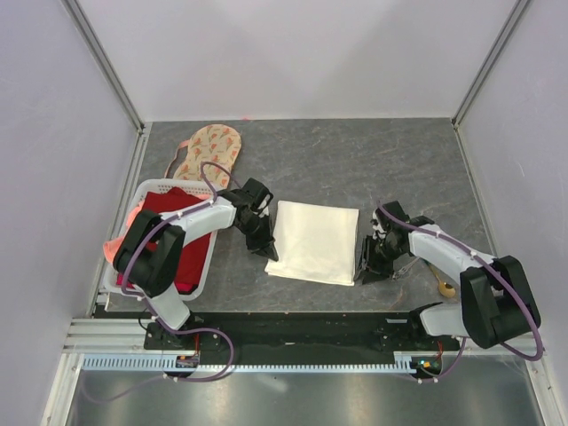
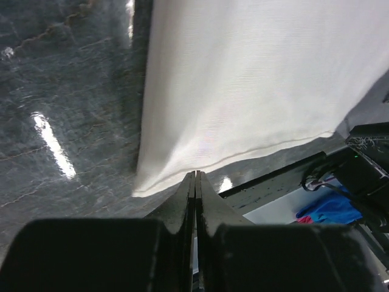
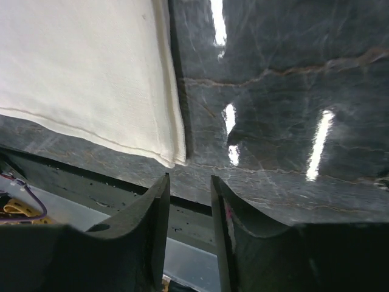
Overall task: Fold the napkin into a case and place the utensils inside
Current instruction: Pick up the top corner of the square-folded napkin from the center of the board.
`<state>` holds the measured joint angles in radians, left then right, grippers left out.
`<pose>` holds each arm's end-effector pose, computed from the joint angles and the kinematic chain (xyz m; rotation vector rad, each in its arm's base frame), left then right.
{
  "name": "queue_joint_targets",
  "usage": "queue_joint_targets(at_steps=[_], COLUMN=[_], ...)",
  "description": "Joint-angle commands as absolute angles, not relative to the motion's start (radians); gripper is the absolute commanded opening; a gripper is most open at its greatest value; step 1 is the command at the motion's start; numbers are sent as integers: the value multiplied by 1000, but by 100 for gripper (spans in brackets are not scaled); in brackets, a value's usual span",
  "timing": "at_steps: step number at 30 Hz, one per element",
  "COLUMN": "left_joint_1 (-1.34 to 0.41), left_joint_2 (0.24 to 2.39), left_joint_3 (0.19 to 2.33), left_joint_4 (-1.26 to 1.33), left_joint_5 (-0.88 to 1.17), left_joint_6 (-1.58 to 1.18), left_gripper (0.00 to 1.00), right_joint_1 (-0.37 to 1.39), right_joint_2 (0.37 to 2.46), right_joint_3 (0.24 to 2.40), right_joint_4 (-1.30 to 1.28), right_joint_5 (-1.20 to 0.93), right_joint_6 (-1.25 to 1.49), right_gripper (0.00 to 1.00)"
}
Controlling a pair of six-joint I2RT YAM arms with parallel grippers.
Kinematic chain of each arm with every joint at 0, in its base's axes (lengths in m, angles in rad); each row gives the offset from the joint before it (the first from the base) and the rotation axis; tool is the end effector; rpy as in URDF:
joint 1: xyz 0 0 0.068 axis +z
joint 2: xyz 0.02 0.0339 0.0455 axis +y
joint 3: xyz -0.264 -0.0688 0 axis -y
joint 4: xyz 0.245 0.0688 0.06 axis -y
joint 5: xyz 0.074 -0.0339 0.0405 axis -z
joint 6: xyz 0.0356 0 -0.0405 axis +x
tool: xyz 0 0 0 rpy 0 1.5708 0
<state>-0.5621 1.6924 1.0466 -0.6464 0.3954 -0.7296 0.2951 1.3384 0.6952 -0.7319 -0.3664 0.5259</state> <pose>0.2577 -0.1785 0.1733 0.1689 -3.0309 0.7415 0.1992 0.0739 0.1663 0.2955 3.0300 0.6363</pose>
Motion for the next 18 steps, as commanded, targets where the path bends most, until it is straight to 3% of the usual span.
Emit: queue_joint_targets(at_steps=[1, 8, 18], left_joint_1=[-563, -569, -580], left_joint_2=[1709, 1657, 1637], left_joint_3=[988, 885, 857], left_joint_4=[-631, -571, -543], left_joint_5=[371, 405, 431], left_joint_6=[-693, -736, -762], left_gripper=[5, 5, 5], right_joint_1=[327, 364, 379], right_joint_2=[1269, 1262, 1287], right_joint_3=[620, 581, 563], right_joint_4=[-635, -577, -535], right_joint_5=[-433, -439, -422], right_joint_6=[639, 699, 732], right_gripper=[38, 27, 28])
